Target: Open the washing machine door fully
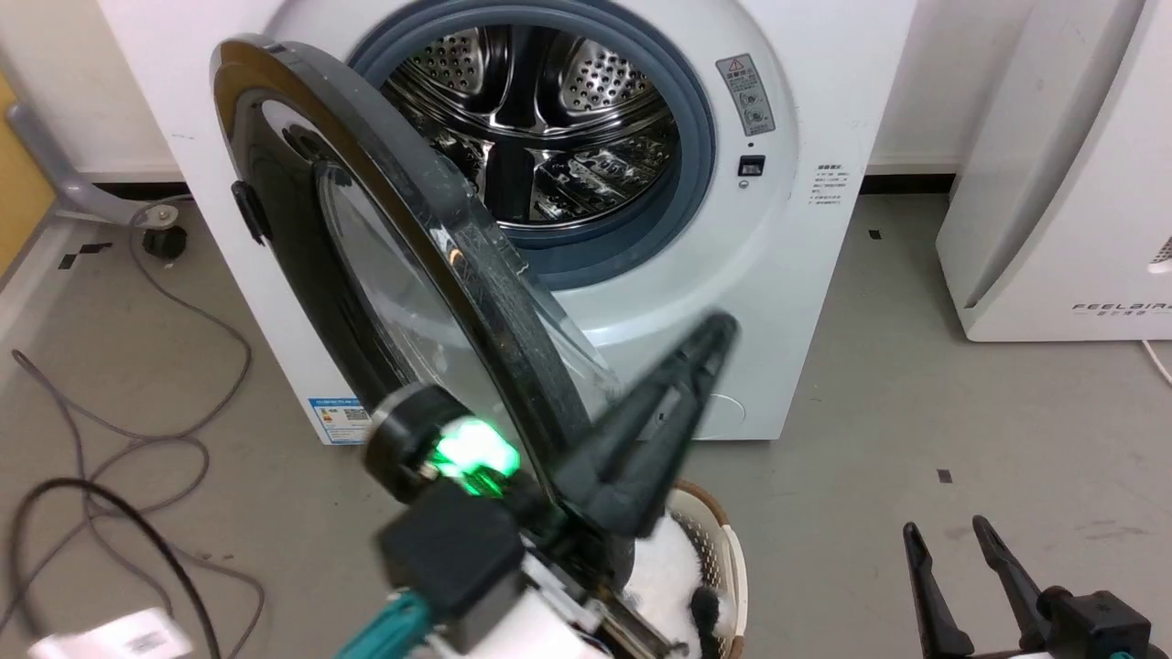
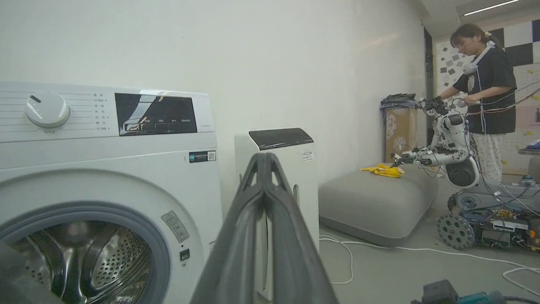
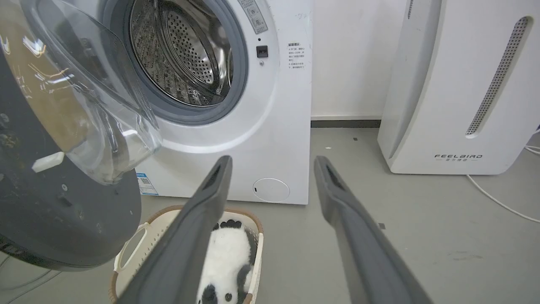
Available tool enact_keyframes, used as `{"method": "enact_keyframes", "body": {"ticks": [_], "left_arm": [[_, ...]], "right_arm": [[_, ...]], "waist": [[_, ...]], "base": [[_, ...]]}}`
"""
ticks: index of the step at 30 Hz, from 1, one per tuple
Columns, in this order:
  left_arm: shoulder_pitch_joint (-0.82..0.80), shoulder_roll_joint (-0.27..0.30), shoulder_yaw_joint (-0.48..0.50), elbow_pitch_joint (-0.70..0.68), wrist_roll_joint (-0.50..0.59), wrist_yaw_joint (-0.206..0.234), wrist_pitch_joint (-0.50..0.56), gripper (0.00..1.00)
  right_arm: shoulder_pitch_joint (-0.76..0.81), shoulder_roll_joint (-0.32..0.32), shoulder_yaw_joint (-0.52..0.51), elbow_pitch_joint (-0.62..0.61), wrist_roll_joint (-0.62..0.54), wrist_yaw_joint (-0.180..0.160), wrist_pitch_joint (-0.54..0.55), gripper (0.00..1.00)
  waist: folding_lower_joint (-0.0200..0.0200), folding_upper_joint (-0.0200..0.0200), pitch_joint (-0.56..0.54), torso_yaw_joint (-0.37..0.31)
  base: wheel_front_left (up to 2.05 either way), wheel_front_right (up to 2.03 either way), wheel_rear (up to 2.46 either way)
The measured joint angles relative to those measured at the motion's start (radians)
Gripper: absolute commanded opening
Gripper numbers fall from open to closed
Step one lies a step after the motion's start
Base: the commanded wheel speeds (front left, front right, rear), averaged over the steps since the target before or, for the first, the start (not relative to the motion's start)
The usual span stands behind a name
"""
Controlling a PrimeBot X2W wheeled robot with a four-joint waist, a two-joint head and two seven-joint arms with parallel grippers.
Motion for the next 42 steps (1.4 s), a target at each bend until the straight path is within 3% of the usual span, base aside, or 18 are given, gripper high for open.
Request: {"method": "enact_keyframes", "body": {"ticks": [5, 11, 17, 27, 32, 42], "left_arm": [[0.073, 0.027, -0.094, 0.051, -0.043, -0.002, 0.125, 0.00], [0.139, 0.059, -0.186, 0.152, -0.066, -0.008, 0.198, 0.00], [0.134, 0.056, -0.193, 0.301, -0.072, -0.007, 0.188, 0.00], [0.030, 0.018, -0.136, 0.499, -0.073, 0.071, 0.102, 0.00], [0.008, 0.014, -0.119, 0.535, -0.072, 0.114, 0.084, 0.00], [0.013, 0.016, -0.121, 0.527, -0.065, 0.146, 0.102, 0.00]], "right_arm": [[0.000, 0.000, -0.005, 0.002, 0.000, 0.000, 0.002, 1.00], [0.000, 0.000, -0.004, 0.002, -0.001, 0.000, 0.009, 1.00], [-0.001, 0.000, -0.002, 0.008, -0.001, 0.000, 0.009, 1.00], [-0.004, 0.000, 0.009, 0.032, -0.003, 0.000, 0.008, 1.00], [-0.004, 0.000, 0.007, 0.038, -0.018, 0.000, 0.008, 1.00], [-0.006, 0.000, 0.007, 0.057, -0.004, 0.000, 0.000, 1.00]], "waist": [[-0.0001, 0.0000, 0.008, -0.001], [0.0000, 0.0000, 0.023, 0.002], [0.0000, 0.0000, 0.034, 0.005], [0.0000, 0.0000, 0.038, -0.008], [0.0000, 0.0000, 0.041, -0.009], [0.0000, 0.0000, 0.044, 0.006]], "base": [[0.00, 0.00, 0.00], [0.00, 0.00, 0.00], [0.00, 0.00, 0.00], [0.00, 0.00, 0.00], [0.00, 0.00, 0.00], [0.00, 0.00, 0.00]]}}
